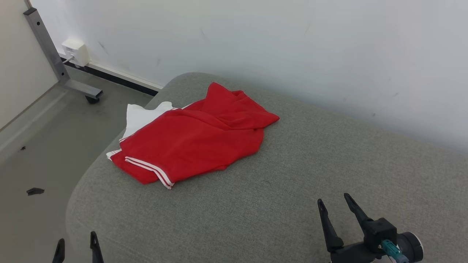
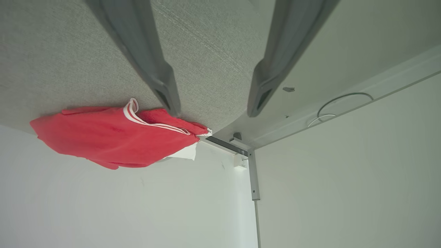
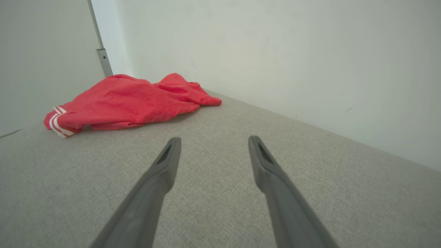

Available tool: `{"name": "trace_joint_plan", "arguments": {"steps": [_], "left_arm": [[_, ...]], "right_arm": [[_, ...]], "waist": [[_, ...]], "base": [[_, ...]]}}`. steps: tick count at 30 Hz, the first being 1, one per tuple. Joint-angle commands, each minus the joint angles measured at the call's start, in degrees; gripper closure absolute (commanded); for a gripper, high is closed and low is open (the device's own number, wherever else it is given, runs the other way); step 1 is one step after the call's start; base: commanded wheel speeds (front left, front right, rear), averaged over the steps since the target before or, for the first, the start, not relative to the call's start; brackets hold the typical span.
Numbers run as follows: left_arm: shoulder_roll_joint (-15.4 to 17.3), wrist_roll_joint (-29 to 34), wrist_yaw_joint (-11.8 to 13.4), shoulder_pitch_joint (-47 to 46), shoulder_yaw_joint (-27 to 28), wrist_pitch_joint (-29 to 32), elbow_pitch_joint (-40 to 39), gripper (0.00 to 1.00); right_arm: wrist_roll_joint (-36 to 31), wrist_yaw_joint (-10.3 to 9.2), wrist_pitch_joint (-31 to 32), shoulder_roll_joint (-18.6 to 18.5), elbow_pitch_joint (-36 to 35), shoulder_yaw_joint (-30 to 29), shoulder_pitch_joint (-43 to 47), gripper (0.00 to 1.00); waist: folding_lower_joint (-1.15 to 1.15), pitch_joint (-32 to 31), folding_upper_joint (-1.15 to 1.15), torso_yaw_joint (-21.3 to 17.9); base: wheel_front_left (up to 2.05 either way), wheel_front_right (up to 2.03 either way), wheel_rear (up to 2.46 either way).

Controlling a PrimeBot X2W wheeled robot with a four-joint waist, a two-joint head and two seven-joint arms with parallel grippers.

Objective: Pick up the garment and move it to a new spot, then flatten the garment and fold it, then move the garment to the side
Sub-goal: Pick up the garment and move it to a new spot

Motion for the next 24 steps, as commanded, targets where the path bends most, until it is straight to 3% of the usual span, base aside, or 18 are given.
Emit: {"name": "trace_joint_plan", "arguments": {"steps": [1,6,10,16,24], "left_arm": [[-0.2,-0.3,-0.3,-0.7,0.1,-0.1,0.8,0.00],[0.8,-1.0,-2.4,-5.8,-0.7,0.0,8.2,0.00],[1.1,-2.9,-3.5,-14.2,-1.3,3.6,15.3,0.00],[1.3,-9.4,-5.5,-27.9,1.2,10.9,25.3,0.00],[3.9,-16.2,-7.6,-43.8,3.4,21.8,34.8,0.00]], "right_arm": [[-0.1,0.06,-0.5,-0.1,0.2,-0.2,0.0,0.00],[-0.4,0.06,-0.5,-0.1,-0.4,-1.4,1.3,0.00],[-1.3,0.06,0.5,-0.1,-2.2,-2.5,2.4,0.00],[-4.3,0.05,3.4,-0.1,-7.0,-0.2,0.3,0.00],[-6.4,0.05,6.1,-0.2,-11.9,4.6,-3.7,0.00]], "waist": [[0.00,-0.1,0.00,-0.1],[0.00,0.0,0.00,-0.1],[0.00,1.6,0.00,-0.8],[0.00,8.3,0.00,-7.5],[0.00,17.3,0.00,-16.8]], "base": [[0.00,0.00,0.00],[0.00,0.00,0.00],[0.00,0.00,0.00],[0.00,0.00,0.00],[0.00,0.00,0.00]]}}
